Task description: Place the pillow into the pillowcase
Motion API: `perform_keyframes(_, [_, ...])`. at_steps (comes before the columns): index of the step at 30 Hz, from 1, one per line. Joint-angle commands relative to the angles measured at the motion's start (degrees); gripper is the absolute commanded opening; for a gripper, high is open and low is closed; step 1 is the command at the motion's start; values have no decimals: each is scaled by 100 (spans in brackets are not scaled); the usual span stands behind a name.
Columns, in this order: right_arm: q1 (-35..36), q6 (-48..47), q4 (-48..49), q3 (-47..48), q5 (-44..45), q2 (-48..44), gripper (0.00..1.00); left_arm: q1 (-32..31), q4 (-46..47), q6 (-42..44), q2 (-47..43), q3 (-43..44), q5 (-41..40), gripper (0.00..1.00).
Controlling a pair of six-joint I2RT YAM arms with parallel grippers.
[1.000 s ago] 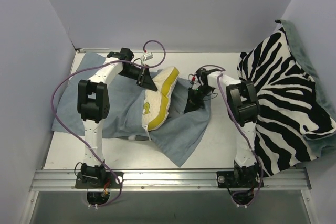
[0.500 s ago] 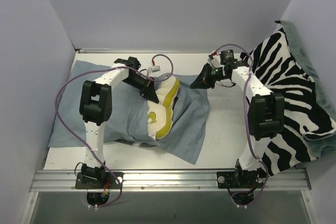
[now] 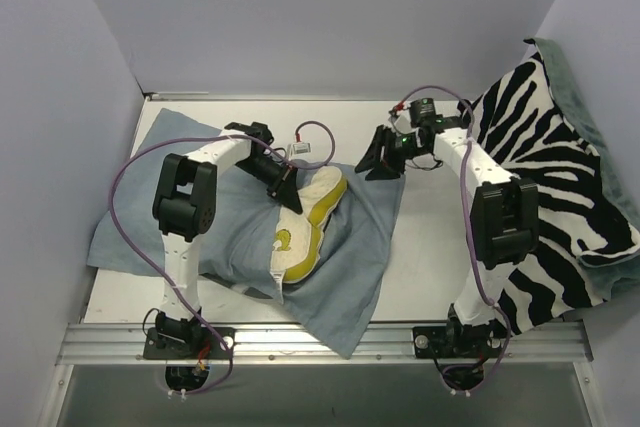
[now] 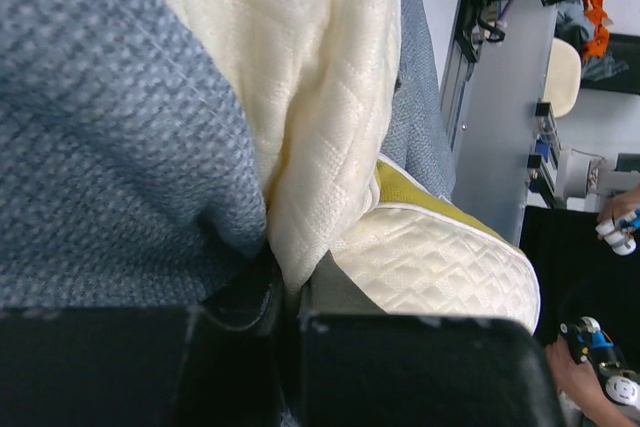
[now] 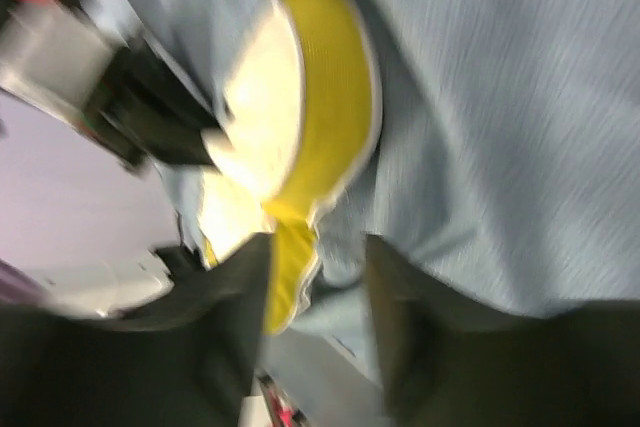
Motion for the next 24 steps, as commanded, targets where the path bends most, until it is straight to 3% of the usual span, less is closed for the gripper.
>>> perform_keyframes(1, [600,-786,-902,-224,176,-316,48,118,444,-118,158,370,119,0])
perform_keyframes(3, [768,-998,-1104,-312,281,-360,58,101,444,-153,184,414,163,0])
perform_keyframes(4, [856,-1016,-1113,-330,308,-378,70,92,444,-171,193,440,146,0])
perform_keyframes(5, [1022,-1042,-1148,-313,352,-386,74,83,444,-171,202,440,145,0])
perform_keyframes(11, [1577,-999,-1254,-198,1247,-10,75,83,461,-153,193,370,128,0])
perform_keyframes(17, [1850,-648,-1228,-5,1529,859,72,74,523,-215,149,396,163,0])
perform_keyframes(20, [1727,-533,-1035,144,1417,1125,49,83,540,-189,70,344,163,0])
perform_keyframes(21, [1675,-541,-1008,206,1320,1151,22,83,532,-171,44,274,128,0])
perform_keyframes(22, [1474,-559,-956,302,1136,1125,9,92,540,-93,-43,213,93,0])
perform_keyframes(23, [1341,-594,-947,312,978,1047,0,109,523,-40,-96,151,-3,0])
perform_keyframes(24, [1183,-629,-868,216,576,898,0,170,505,22,-141,81,-74,0])
